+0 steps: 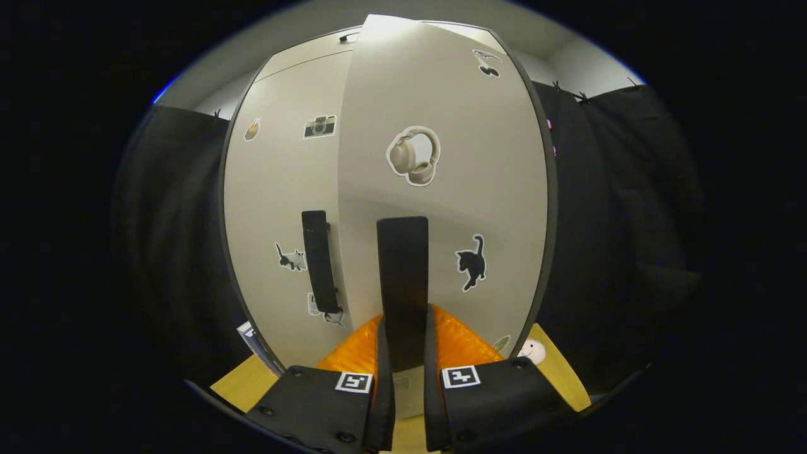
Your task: Open the right door of the double-door shoe cabinet with the right hand, and open the left door with the left hand.
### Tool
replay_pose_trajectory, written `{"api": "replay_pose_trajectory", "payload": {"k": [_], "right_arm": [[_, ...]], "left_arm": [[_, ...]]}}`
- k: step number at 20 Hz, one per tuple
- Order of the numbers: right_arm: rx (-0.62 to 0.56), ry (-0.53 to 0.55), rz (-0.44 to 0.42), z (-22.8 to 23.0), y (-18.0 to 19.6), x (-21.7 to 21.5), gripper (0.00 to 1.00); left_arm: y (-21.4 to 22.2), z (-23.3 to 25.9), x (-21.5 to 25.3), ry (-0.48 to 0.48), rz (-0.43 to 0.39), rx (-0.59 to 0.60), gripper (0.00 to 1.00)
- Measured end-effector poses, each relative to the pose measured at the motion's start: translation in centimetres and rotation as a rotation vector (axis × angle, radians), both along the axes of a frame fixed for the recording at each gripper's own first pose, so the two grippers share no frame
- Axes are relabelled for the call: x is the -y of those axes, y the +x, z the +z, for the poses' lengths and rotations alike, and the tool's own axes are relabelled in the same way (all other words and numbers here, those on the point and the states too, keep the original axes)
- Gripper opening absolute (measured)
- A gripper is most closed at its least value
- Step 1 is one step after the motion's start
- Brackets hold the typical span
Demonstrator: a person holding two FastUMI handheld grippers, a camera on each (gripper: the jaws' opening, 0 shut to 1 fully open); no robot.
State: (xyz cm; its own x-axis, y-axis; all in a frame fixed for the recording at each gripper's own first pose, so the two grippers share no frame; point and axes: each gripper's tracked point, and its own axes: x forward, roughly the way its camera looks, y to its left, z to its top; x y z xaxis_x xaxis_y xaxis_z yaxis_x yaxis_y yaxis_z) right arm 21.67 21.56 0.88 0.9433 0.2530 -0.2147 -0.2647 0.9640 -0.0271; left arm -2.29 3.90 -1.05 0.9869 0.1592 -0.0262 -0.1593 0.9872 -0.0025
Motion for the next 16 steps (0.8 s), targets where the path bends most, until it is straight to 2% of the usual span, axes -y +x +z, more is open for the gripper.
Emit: {"api": "replay_pose_trajectory", "payload": {"k": [8,9,16], "right_arm": [[0.015,0.01,0.02,0.2,-1.1,1.4,0.27],[0.019,0.01,0.018,0.2,-1.3,1.6,0.27],[0.049,0.021,-0.003,0.5,-1.9,3.0,0.26]], "left_arm": [[0.8,0.5,1.6,0.011,-0.019,0.001,0.95],[0.8,0.5,1.8,0.013,-0.022,0.001,0.92],[1.5,0.3,2.4,0.025,-0.031,-0.01,0.95]]}}
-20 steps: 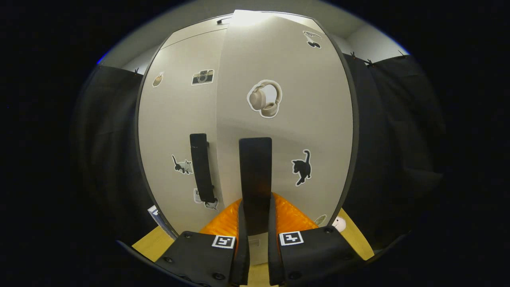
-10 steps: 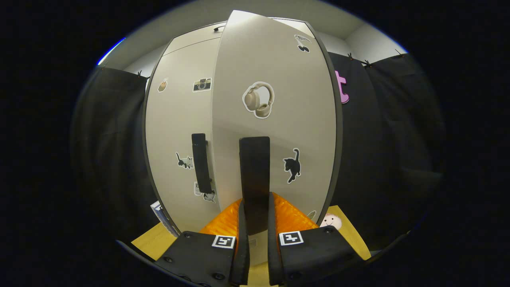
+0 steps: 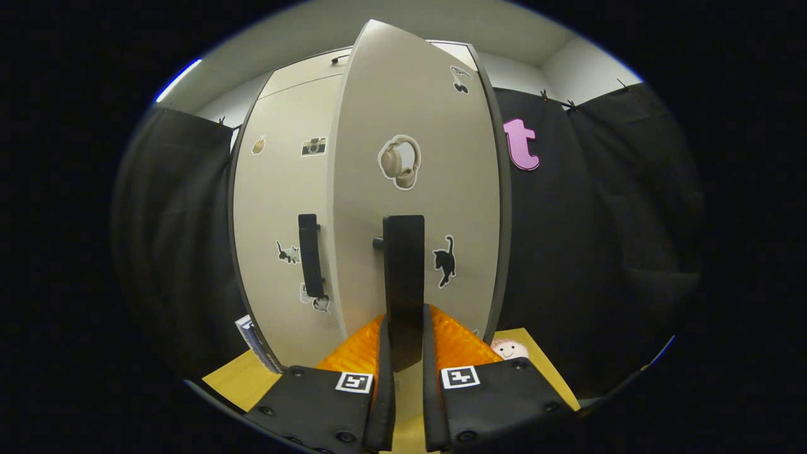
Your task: Open the right door of the double-door shoe cabinet with the right hand, and open the left door with the left hand.
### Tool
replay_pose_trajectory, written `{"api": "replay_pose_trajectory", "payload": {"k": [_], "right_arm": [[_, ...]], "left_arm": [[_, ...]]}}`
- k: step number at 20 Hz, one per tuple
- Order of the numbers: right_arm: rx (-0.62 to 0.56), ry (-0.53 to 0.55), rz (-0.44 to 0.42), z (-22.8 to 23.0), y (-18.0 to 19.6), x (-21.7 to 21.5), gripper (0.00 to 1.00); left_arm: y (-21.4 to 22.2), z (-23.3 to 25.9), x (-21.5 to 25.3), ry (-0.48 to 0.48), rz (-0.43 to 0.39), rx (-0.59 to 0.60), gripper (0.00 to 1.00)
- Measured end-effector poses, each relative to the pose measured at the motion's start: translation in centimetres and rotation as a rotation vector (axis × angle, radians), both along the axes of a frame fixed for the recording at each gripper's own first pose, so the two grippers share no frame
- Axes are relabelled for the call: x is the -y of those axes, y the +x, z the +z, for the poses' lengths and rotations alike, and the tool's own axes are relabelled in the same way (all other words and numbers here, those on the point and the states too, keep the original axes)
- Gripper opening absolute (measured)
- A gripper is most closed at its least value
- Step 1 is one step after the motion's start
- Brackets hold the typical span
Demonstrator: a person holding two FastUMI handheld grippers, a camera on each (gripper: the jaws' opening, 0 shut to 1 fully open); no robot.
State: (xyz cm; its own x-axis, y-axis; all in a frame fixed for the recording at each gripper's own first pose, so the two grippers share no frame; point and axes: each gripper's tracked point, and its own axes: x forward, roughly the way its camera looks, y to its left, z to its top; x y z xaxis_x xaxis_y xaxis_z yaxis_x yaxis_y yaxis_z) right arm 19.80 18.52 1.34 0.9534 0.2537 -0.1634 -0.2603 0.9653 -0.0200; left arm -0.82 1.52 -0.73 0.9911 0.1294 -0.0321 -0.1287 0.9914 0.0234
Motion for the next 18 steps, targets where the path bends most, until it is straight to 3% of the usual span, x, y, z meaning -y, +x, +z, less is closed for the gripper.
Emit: {"api": "replay_pose_trajectory", "payload": {"k": [2,3,7,16,17,18], "right_arm": [[0.003,0.032,0.006,0.1,0.1,0.1,0.26],[0.02,0.038,-0.008,0.2,-0.7,0.4,0.12],[0.045,-0.019,-0.029,0.4,-0.6,2.1,0.12],[0.027,-0.011,-0.038,0.2,-1.7,3.5,0.11],[0.022,-0.007,-0.033,0.0,-1.8,3.5,0.14],[0.02,-0.001,-0.03,-0.1,-2.0,3.5,0.1]], "left_arm": [[0.3,0.0,0.3,0.003,-0.01,-0.004,0.92],[0.3,0.1,0.4,0.008,-0.012,-0.003,0.92],[0.9,0.1,1.3,0.019,-0.026,0.0,0.95],[1.8,-0.3,3.2,0.016,-0.063,-0.013,0.92],[1.9,-0.3,3.4,0.013,-0.066,-0.013,0.95],[1.8,-0.3,3.5,0.013,-0.067,-0.014,0.95]]}}
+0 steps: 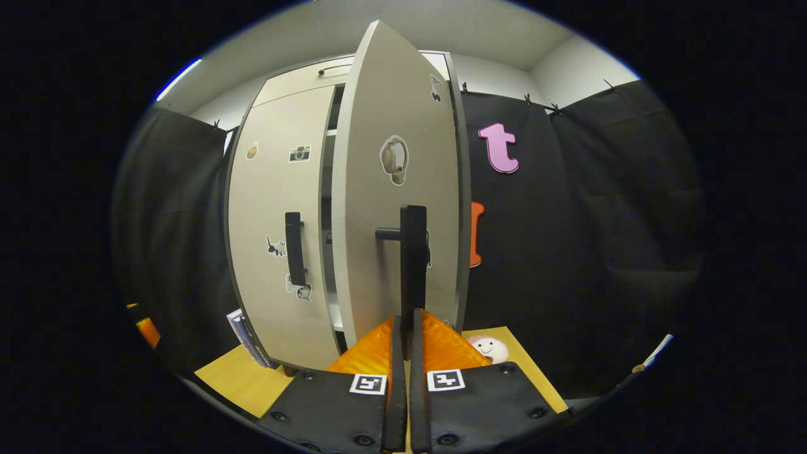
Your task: Open the right door of the double-door shoe cabinet with the right hand, and open the left door with the left hand.
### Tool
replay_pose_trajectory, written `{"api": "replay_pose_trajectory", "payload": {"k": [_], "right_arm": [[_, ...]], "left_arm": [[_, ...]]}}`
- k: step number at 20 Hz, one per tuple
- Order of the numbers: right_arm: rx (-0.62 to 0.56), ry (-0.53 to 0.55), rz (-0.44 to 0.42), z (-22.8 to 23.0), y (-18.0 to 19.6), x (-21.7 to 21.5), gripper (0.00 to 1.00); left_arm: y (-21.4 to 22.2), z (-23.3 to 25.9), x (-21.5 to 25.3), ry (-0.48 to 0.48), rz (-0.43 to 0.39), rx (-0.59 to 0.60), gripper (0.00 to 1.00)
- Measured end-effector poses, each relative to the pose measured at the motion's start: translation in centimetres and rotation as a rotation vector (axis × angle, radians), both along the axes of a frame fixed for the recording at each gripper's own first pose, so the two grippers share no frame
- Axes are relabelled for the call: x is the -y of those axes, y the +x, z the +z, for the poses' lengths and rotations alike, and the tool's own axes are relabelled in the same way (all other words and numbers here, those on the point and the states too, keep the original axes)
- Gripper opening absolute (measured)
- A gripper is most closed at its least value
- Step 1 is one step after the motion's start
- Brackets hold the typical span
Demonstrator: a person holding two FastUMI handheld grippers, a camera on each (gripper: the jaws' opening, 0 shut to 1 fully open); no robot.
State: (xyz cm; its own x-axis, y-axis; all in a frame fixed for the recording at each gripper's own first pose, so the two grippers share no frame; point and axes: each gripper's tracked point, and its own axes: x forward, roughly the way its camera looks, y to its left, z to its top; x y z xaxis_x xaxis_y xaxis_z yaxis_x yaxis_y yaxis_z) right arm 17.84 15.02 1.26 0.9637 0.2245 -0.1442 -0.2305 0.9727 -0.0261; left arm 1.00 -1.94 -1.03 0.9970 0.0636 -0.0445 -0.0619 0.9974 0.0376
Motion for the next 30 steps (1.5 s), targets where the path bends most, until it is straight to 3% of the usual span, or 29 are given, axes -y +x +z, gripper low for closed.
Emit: {"api": "replay_pose_trajectory", "payload": {"k": [7,16,19,20,30], "right_arm": [[0.008,-0.01,-0.023,0.1,-0.2,1.5,0.1],[-0.013,0.024,-0.145,-0.2,-1.7,6.9,0.1],[-0.015,0.042,-0.165,0.0,-2.3,8.5,0.1],[-0.015,0.044,-0.167,0.0,-2.5,8.9,0.1],[0.022,0.056,-0.184,1.2,-2.2,11.8,0.1]], "left_arm": [[0.3,-0.2,0.3,0.006,0.008,-0.003,0.95],[2.5,-0.2,2.7,0.006,-0.016,-0.007,0.95],[4.5,0.0,3.4,0.025,-0.015,0.011,0.92],[5.3,0.0,3.5,0.03,-0.014,0.012,0.95],[13.6,1.5,8.0,0.029,-0.056,0.041,0.95]]}}
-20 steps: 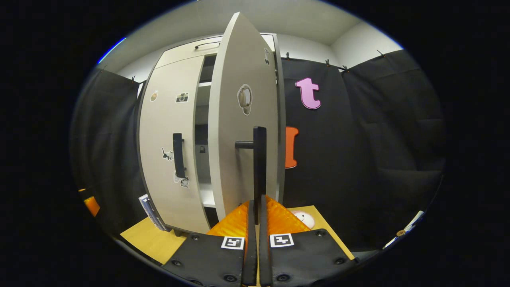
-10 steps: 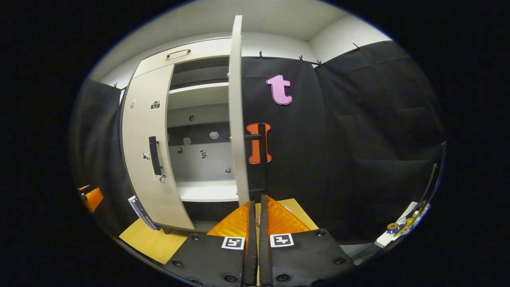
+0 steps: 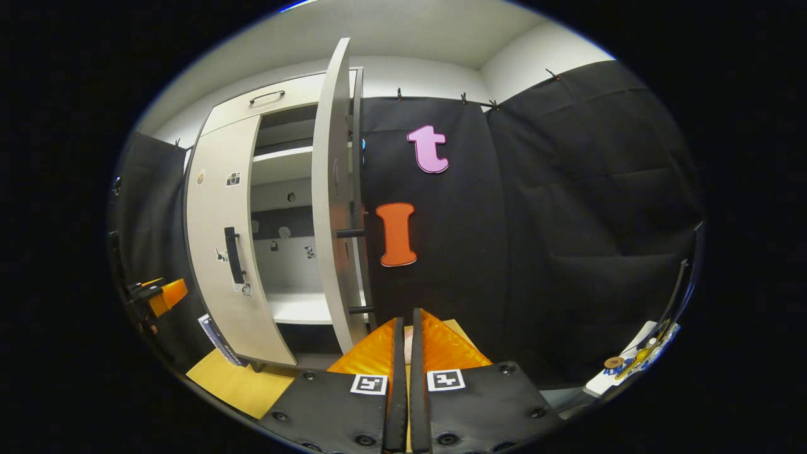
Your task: Open the right door of the double-door shoe cabinet with the right hand, and open the left door with the left hand.
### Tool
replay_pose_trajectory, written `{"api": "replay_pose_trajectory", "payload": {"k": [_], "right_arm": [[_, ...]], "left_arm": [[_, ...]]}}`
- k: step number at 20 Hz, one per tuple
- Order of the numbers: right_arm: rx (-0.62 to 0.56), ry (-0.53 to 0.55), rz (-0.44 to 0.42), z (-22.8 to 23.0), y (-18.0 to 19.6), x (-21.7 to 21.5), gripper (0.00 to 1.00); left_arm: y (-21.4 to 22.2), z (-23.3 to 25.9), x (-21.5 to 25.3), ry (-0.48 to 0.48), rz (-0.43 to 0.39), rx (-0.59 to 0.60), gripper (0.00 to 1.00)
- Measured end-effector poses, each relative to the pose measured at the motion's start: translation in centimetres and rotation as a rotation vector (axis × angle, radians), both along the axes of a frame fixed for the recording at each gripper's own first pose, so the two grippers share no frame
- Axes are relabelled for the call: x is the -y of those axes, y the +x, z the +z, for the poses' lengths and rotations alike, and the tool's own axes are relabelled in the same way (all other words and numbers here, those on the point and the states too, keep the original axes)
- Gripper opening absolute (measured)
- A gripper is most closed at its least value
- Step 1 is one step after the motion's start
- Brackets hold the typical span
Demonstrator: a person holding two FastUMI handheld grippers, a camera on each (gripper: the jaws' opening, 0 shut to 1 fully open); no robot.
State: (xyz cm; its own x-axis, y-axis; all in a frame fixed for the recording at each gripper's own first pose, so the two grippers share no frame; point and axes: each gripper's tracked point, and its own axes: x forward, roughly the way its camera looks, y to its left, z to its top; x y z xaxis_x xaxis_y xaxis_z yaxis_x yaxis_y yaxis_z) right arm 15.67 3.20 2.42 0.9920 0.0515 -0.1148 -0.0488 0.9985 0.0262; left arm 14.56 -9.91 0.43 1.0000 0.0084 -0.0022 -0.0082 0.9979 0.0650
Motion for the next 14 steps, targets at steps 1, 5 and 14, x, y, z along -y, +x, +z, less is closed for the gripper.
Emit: {"api": "replay_pose_trajectory", "payload": {"k": [1,5,14], "right_arm": [[0.0,0.0,0.004,0.0,0.2,0.1,0.1],[0.0,-0.006,-0.009,-0.1,0.5,0.8,0.1],[0.005,-0.018,-0.03,-0.2,1.3,3.2,0.05]], "left_arm": [[0.9,0.0,0.5,-0.001,-0.006,-0.003,0.95],[4.8,0.1,2.2,-0.016,-0.026,-0.005,0.95],[12.0,0.6,2.0,-0.016,0.024,-0.003,0.95]]}}
